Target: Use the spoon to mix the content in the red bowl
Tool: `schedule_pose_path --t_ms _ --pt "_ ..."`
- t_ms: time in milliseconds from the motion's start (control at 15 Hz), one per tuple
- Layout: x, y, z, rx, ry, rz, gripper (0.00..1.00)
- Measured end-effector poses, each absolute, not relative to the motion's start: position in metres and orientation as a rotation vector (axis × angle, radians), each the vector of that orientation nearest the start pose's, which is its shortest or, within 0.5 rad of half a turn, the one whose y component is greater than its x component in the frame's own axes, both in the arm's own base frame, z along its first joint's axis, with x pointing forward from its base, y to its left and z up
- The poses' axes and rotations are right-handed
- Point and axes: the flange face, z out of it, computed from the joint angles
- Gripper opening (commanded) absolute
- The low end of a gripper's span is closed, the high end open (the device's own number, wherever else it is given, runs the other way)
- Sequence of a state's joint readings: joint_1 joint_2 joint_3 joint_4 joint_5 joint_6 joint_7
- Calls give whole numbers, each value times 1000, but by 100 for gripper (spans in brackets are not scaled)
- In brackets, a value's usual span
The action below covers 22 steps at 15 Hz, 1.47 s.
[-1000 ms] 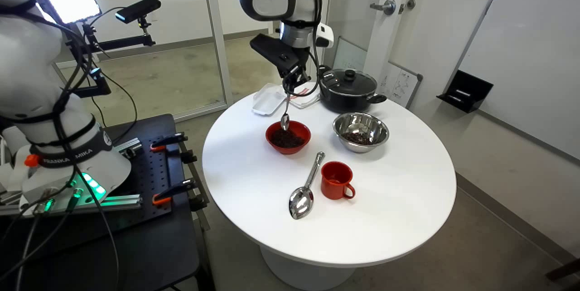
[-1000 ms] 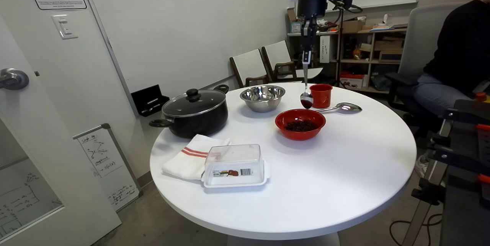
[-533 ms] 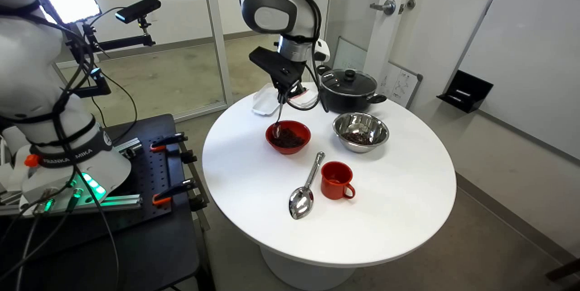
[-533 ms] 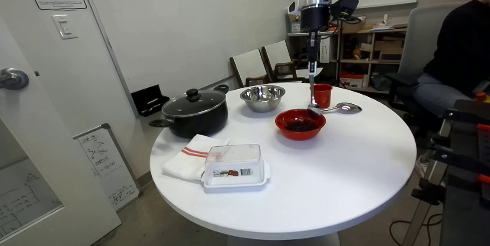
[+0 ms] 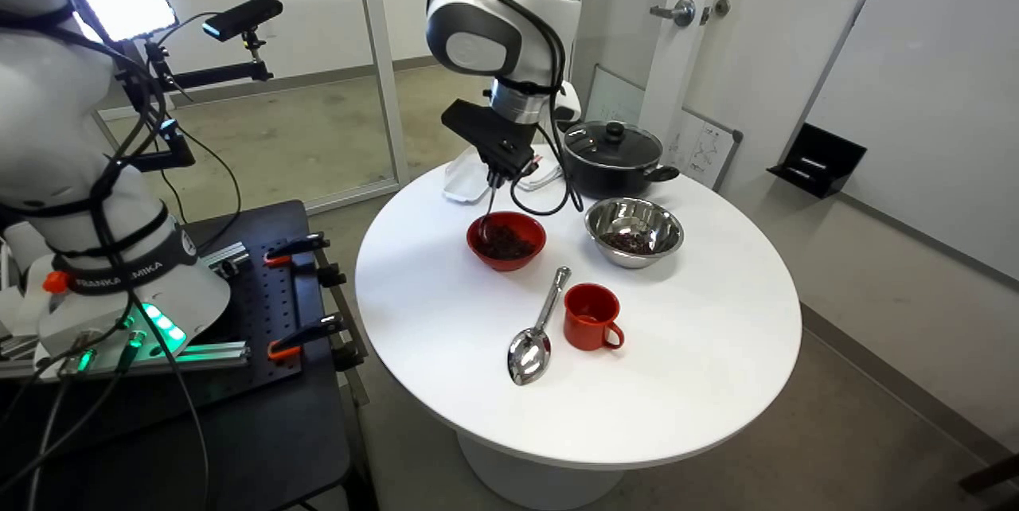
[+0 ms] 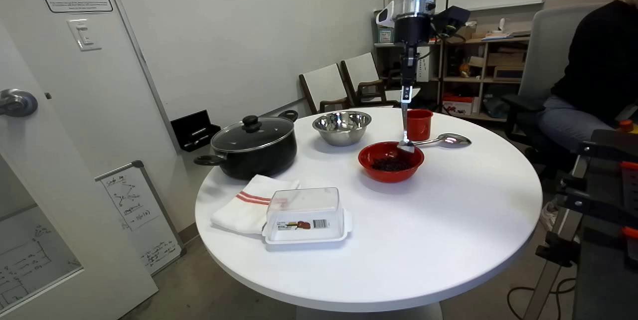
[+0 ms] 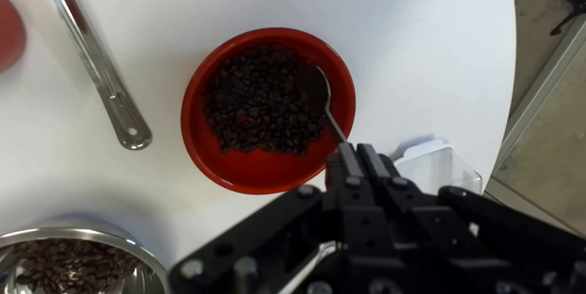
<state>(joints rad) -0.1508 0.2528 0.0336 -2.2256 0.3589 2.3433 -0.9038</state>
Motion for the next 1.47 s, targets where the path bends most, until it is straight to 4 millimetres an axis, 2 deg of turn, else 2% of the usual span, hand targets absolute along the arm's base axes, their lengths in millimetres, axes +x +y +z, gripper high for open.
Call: schedule_pose_path --t_ms 200,733,1467 --pt "534 -60 247 -2774 -784 -69 1" --pt "532 -51 233 -2762 -912 -145 1" --pt "536 -48 218 -2841 -938 -273 1"
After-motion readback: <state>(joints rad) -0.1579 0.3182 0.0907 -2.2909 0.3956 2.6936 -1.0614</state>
